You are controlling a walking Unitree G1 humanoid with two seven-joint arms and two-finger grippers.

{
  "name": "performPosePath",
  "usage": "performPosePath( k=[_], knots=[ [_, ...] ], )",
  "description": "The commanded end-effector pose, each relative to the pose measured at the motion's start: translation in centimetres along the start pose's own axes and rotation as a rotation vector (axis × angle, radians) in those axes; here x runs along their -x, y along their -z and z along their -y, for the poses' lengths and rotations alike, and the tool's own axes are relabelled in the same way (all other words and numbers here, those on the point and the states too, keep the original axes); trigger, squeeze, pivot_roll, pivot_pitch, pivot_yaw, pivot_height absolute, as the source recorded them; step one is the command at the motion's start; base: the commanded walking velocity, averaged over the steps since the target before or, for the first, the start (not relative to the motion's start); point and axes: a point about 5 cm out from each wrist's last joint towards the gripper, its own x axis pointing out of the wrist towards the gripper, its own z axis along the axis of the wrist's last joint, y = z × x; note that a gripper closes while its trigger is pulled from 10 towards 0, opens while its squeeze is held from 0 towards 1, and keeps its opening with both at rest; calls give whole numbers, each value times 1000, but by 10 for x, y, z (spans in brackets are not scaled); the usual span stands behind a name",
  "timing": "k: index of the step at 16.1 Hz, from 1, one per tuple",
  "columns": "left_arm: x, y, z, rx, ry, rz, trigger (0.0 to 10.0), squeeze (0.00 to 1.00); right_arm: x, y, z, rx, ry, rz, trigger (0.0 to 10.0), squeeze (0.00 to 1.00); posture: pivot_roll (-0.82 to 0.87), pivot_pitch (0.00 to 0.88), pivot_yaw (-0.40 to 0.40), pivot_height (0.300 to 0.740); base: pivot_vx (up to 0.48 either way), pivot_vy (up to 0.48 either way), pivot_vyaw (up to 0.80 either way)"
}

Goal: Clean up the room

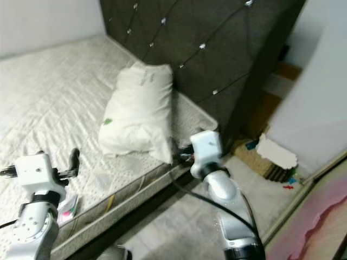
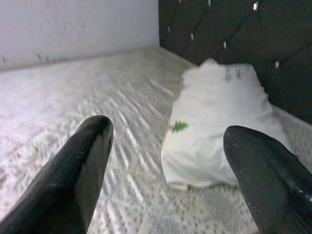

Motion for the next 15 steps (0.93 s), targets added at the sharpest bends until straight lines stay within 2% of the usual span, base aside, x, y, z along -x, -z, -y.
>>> performPosePath(
  k=[1,13,15],
  knots=[
    [1,-2,5,10,12,9,10000,0,4,4,9,3,30,-20,10000,0,103,17,-47,740,0,0,800],
    [1,-3,9,39,43,19,10000,0,4,4,8,-1,6,-18,10000,0,91,40,-53,740,0,0,792],
    [1,-4,10,41,56,24,10000,0,3,4,8,-6,6,-18,10000,0,91,44,-53,740,0,0,0]
  ],
)
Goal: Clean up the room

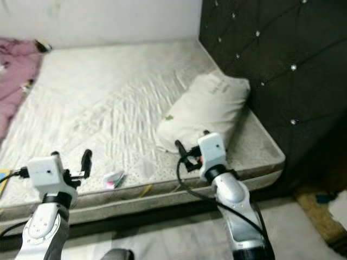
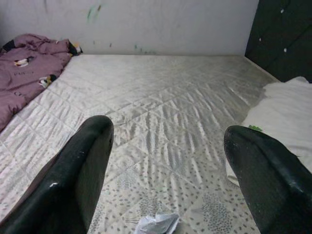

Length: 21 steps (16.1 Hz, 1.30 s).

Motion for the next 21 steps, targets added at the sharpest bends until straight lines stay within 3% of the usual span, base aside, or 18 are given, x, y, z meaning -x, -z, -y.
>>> performPosePath(
  k=[1,14,17,21],
  knots=[
    [0,-4,-3,-5,-2,17,10000,0,-2,-1,-3,-13,-11,3,10000,0,91,44,-53,740,0,0,0],
    [1,-3,1,27,35,13,10000,0,-4,-1,-5,-1,-29,7,10000,0,97,31,-54,740,293,0,0],
    [-1,-1,2,34,15,3,10000,0,-5,0,-6,-1,-30,7,10000,0,100,29,-54,740,0,0,0],
    [-3,0,2,52,2,-3,10000,0,-7,0,-6,9,-30,9,10000,0,101,25,-53,740,0,0,798]
  ],
)
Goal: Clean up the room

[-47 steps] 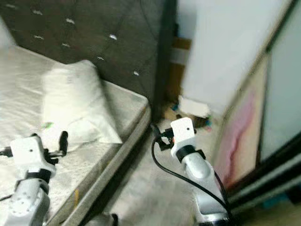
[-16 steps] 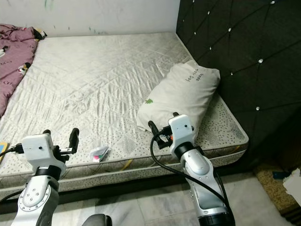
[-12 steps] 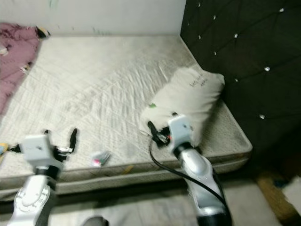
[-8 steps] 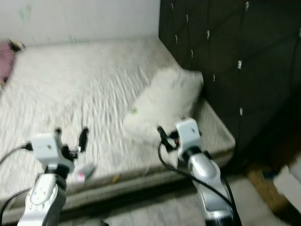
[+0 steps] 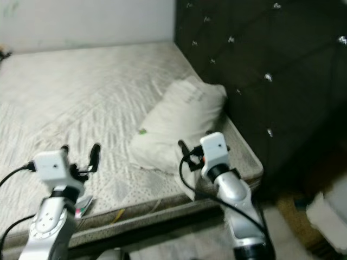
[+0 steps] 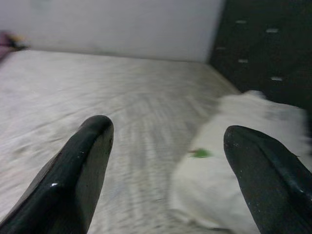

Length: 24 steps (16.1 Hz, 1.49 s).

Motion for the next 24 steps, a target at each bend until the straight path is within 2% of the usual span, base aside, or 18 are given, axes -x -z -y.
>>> performPosePath(
  k=[1,3,5,22,24],
  knots=[
    [0,2,-5,-1,-24,-16,10000,0,-5,-5,-6,3,-23,21,10000,0,100,26,-51,740,0,0,794],
    [0,2,-5,-9,-26,-23,10000,0,-5,-6,-6,0,-20,21,10000,0,98,27,-50,740,0,0,794],
    [-1,3,-3,1,-13,-32,10000,0,-5,-6,-4,-11,-10,23,10000,0,97,28,-50,740,0,184,0],
    [-7,3,-3,15,-10,-31,10000,0,-9,-4,0,-43,21,18,10000,0,94,33,-47,740,0,480,0],
    [-7,0,-2,9,0,-14,10000,0,-10,-4,-1,-38,17,17,10000,0,98,32,-47,740,0,0,0]
  ],
)
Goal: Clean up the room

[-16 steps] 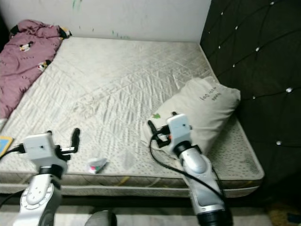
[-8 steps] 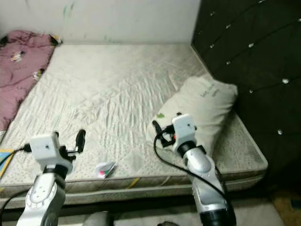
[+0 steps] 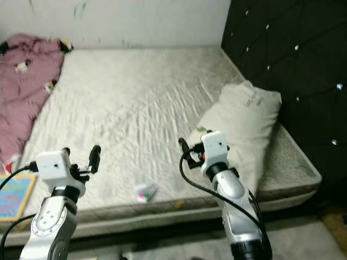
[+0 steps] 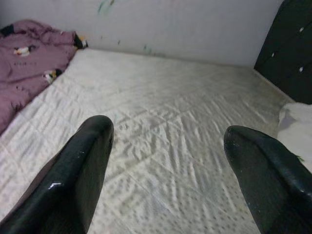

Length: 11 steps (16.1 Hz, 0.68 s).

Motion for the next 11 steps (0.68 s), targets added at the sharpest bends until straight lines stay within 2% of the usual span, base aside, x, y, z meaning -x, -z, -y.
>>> performPosePath(
  k=[1,2,4,8,11],
  knots=[
    [2,0,-5,-19,-27,-7,10000,0,-4,-5,-7,7,-24,17,10000,0,100,32,-48,740,0,0,0],
    [2,0,-5,-16,-28,-7,10000,0,-4,-5,-7,8,-25,15,10000,0,99,30,-49,740,0,0,488],
    [1,-1,-3,46,-2,1,10000,0,-4,-5,-7,14,-25,14,10000,0,99,31,-49,740,0,0,800],
    [1,0,-2,16,2,-1,10000,0,-5,-4,-6,15,-23,13,10000,0,101,25,-51,740,0,0,775],
    [1,-1,-3,29,7,7,10000,0,-6,-4,-5,6,-14,16,10000,0,104,21,-53,740,0,0,0]
  ],
)
